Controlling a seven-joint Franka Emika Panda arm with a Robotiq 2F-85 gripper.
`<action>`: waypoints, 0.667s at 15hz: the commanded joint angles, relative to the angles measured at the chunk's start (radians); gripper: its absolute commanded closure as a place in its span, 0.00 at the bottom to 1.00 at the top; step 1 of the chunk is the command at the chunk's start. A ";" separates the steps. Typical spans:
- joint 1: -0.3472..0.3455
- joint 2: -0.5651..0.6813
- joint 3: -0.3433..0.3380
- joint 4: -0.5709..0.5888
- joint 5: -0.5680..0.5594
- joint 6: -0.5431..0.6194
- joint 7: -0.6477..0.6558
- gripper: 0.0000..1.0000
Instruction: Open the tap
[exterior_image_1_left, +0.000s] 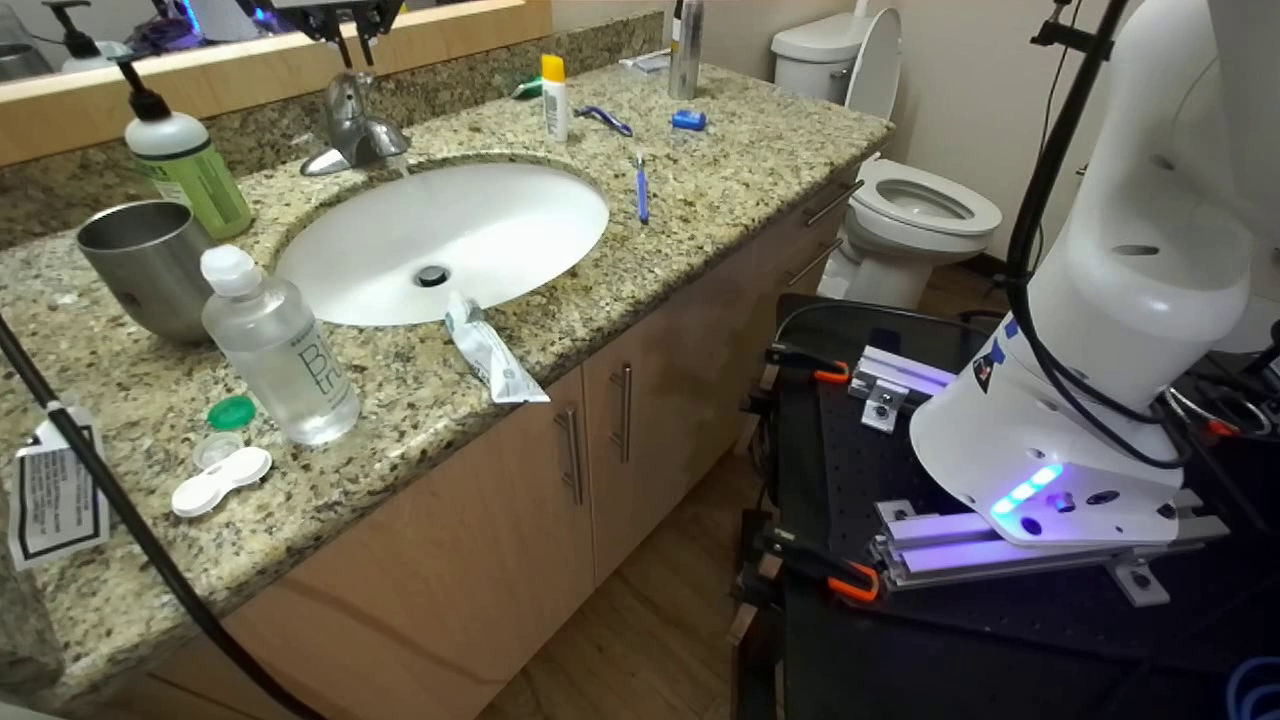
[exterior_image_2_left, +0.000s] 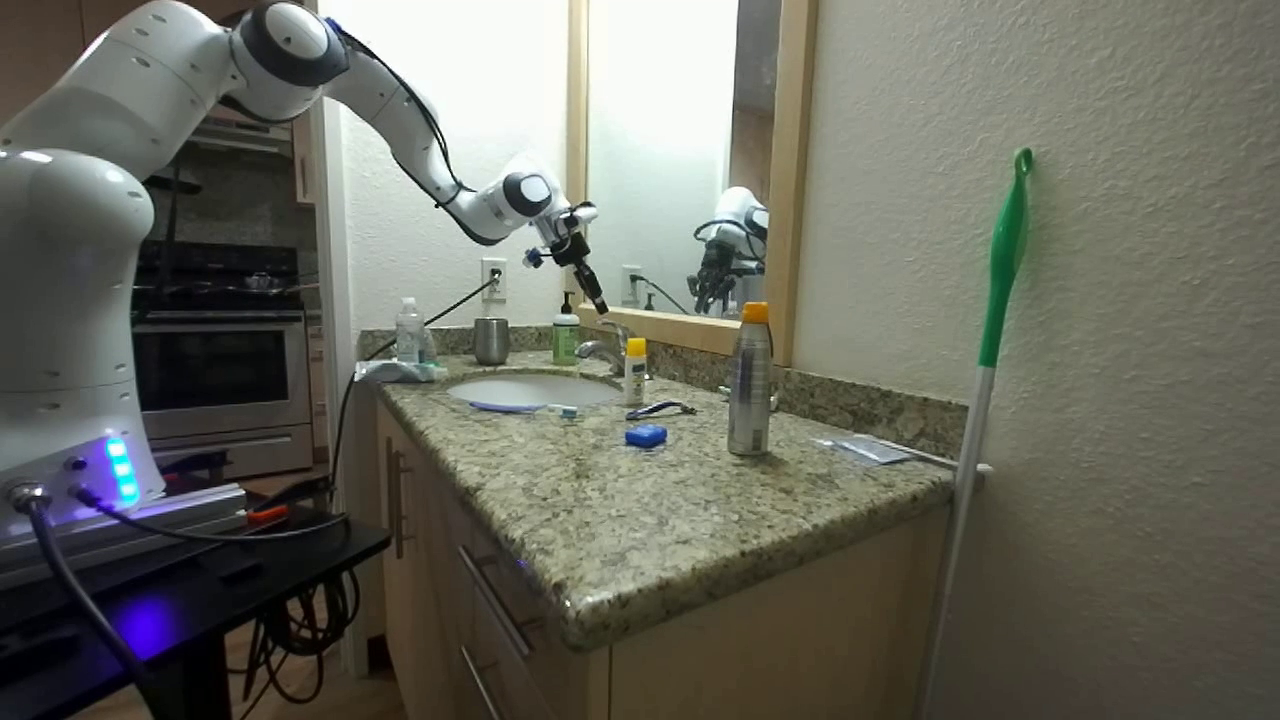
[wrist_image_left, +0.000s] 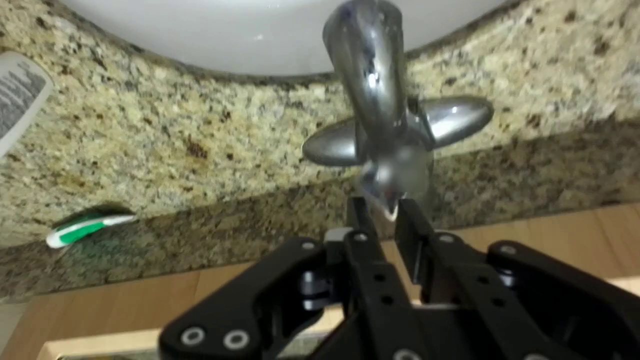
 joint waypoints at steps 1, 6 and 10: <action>0.077 -0.073 -0.129 -0.052 -0.118 0.109 0.176 1.00; 0.162 -0.147 -0.234 -0.079 -0.227 0.135 0.326 0.67; 0.165 -0.129 -0.232 -0.048 -0.211 0.133 0.321 0.63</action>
